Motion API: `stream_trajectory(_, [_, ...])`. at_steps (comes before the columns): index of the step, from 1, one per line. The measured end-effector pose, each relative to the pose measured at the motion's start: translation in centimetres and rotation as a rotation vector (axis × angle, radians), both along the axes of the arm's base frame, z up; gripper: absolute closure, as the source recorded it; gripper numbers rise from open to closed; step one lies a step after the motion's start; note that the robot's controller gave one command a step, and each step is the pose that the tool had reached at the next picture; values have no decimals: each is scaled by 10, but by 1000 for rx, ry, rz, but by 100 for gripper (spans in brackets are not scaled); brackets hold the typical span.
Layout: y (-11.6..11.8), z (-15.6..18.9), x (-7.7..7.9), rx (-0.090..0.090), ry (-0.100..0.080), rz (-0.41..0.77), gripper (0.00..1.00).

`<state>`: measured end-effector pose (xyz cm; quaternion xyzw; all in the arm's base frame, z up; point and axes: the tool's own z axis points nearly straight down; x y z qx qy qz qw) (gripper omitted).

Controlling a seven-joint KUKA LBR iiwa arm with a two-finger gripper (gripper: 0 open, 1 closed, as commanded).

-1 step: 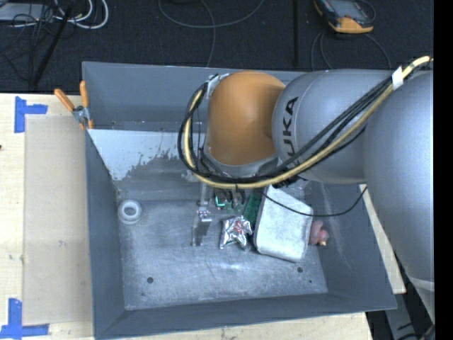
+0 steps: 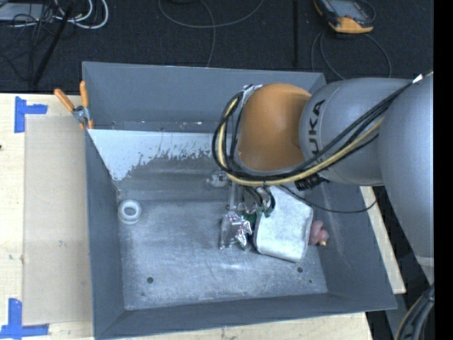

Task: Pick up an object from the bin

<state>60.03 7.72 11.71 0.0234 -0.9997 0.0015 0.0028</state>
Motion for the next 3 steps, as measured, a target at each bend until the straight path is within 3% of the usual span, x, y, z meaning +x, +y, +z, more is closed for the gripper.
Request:
stream_trajectory(1, [-74,-45,-31,5,-11,-233,0])
stream_trajectory(2, [-73,-42,-30,7,-13,-236,100])
stream_trajectory(3, [-79,99,-15,3,-15,-244,100])
